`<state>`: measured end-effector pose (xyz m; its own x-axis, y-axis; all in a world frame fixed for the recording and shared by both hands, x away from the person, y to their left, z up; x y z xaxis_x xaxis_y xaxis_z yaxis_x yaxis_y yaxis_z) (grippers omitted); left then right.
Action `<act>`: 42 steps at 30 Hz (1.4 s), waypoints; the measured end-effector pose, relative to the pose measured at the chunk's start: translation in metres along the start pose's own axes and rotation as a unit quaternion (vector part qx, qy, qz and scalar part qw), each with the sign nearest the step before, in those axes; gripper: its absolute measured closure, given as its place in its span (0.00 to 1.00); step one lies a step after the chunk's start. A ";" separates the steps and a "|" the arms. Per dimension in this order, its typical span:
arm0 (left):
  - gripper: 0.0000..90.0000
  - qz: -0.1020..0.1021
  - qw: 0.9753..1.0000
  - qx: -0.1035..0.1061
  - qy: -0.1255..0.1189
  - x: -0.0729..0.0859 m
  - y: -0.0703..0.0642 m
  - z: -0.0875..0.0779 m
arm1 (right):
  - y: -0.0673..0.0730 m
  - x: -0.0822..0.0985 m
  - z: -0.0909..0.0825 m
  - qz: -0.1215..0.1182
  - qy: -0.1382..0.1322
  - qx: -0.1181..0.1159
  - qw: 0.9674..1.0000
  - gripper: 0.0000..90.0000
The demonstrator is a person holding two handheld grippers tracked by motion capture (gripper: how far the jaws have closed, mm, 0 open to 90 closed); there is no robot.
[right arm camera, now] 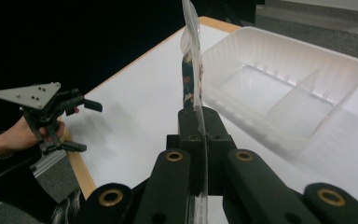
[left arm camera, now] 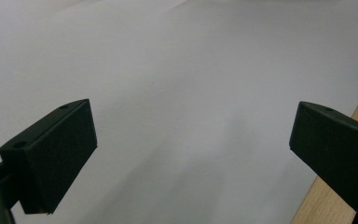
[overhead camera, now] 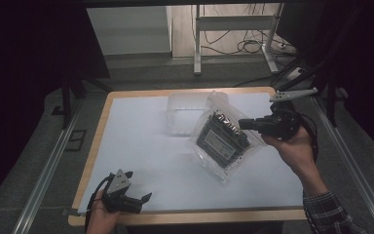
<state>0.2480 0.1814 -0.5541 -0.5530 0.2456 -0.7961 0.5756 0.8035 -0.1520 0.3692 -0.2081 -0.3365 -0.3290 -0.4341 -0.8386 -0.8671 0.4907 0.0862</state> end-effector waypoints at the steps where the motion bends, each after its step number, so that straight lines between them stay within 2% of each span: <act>1: 0.00 0.000 1.000 0.000 0.000 0.000 0.000 0.000 | -0.002 -0.004 0.001 0.001 -0.004 0.001 1.000 0.99; 10: 0.00 0.003 1.000 0.001 -0.001 0.000 -0.001 0.000 | -0.008 -0.021 0.005 0.002 -0.023 0.011 1.000 0.99; 26: 0.00 0.005 1.000 0.000 0.002 0.000 -0.001 0.000 | -0.022 -0.047 0.019 0.008 -0.033 0.025 0.999 0.99; 37: 0.00 0.003 1.000 0.001 0.002 0.000 0.000 0.000 | -0.033 -0.083 0.031 -0.006 -0.041 0.051 0.998 0.99; 42: 0.00 0.003 1.000 0.002 0.002 0.000 0.000 -0.001 | -0.038 -0.093 0.038 -0.006 -0.040 0.060 0.997 0.99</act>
<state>0.2477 0.1820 -0.5539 -0.5518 0.2516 -0.7951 0.5808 0.8001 -0.1498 0.4470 -0.1573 -0.2824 -0.2828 -0.3811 -0.8802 -0.8183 0.5747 0.0141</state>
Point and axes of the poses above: each handheld gripper's, and its own axes: z roughly forward along the jaws, x roughly out of its underside, y roughly to its left, the point moved 4 cm from there along z, roughly forward along the jaws, and after that the axes turned 10 degrees about -z, right-handed, at the moved point
